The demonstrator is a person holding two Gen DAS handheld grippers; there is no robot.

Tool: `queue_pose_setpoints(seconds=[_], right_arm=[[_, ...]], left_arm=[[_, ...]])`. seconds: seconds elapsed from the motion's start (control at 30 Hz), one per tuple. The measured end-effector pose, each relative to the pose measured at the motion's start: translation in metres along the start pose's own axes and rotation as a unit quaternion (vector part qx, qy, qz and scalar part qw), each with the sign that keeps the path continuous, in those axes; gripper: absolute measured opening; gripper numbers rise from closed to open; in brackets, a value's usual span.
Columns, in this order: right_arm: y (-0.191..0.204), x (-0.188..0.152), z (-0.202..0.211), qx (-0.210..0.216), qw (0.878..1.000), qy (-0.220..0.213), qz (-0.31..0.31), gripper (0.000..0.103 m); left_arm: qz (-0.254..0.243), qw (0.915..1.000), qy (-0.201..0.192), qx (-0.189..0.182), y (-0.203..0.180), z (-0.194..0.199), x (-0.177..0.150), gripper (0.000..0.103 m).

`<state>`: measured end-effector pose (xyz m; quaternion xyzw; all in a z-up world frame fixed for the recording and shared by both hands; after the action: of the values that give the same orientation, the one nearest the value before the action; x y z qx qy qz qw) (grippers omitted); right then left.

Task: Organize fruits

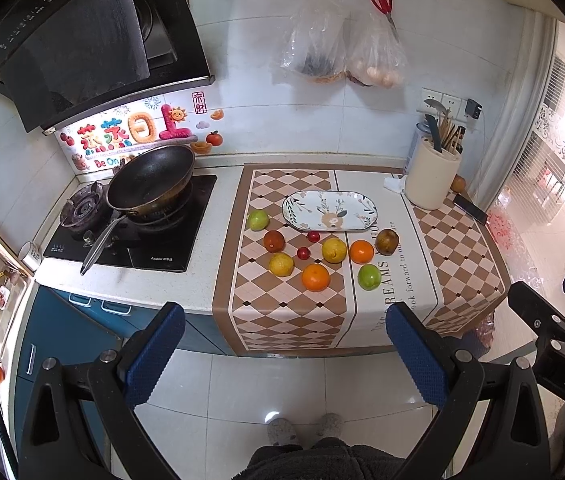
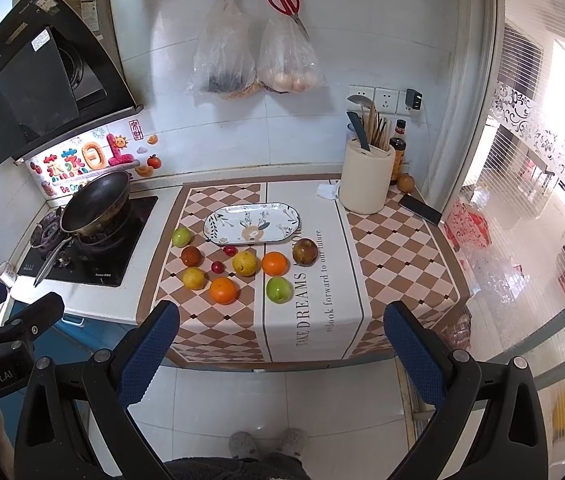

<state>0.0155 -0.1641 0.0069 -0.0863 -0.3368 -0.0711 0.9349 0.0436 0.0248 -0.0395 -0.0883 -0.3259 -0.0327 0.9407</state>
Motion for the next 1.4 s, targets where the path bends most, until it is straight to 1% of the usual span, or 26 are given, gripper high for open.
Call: queue_pose_setpoints(seconds=[0.4, 0.6, 0.87, 0.97, 1.07, 1.17, 1.2, 1.27, 1.3, 1.33, 1.4], right_arm=[[0.0, -0.001, 0.001, -0.001, 1.0, 0.0, 0.0, 0.103], [-0.001, -0.002, 0.007, 0.004, 1.0, -0.004, 0.002, 0.103], [-0.001, -0.003, 0.009, 0.007, 1.0, -0.004, -0.001, 0.103], [-0.002, -0.002, 0.009, 0.007, 1.0, -0.003, -0.002, 0.103], [-0.008, 0.001, -0.001, 0.009, 1.0, -0.006, -0.011, 0.103], [-0.014, 0.003, -0.024, 0.027, 0.999, -0.026, -0.012, 0.103], [-0.016, 0.001, -0.035, 0.029, 0.999, -0.022, -0.013, 0.103], [-0.019, -0.004, -0.06, 0.042, 0.999, -0.002, -0.022, 0.103], [-0.02, -0.008, -0.074, 0.053, 0.998, 0.015, -0.028, 0.103], [-0.019, -0.013, -0.093, 0.069, 0.996, 0.04, -0.035, 0.103], [-0.017, -0.021, -0.122, 0.093, 0.992, 0.065, -0.045, 0.103]], left_arm=[[-0.001, 1.0, 0.0, 0.001, -0.001, 0.003, 0.0, 0.103], [0.0, 1.0, -0.002, 0.001, 0.0, 0.004, -0.001, 0.103], [0.001, 1.0, -0.001, 0.001, -0.006, 0.005, -0.006, 0.103], [0.006, 1.0, -0.001, 0.002, -0.008, 0.003, -0.007, 0.103], [0.02, 0.9998, -0.004, 0.006, -0.007, -0.005, -0.006, 0.103], [0.024, 0.9991, -0.012, 0.033, -0.004, -0.021, -0.002, 0.103], [0.024, 0.9987, -0.019, 0.041, -0.003, -0.028, 0.0, 0.103], [0.025, 0.9973, -0.025, 0.064, 0.0, -0.041, 0.002, 0.103], [0.024, 0.9967, -0.028, 0.072, 0.003, -0.047, 0.002, 0.103], [0.02, 0.9955, -0.032, 0.087, 0.007, -0.053, 0.002, 0.103], [0.011, 0.9917, -0.031, 0.124, 0.014, -0.069, 0.002, 0.103]])
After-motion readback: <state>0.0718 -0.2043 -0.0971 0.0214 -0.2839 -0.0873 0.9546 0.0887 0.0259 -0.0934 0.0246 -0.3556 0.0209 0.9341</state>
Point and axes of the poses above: each gripper's, at about its wrist camera, not at the fingertips, and z roughly against the way its jaws point, y to its left, x to its top, the point moved 8 cm from there along -z, roughly the way its jaws point, and after that the axes turned 11 degrees about -x, right-handed, at the moved point
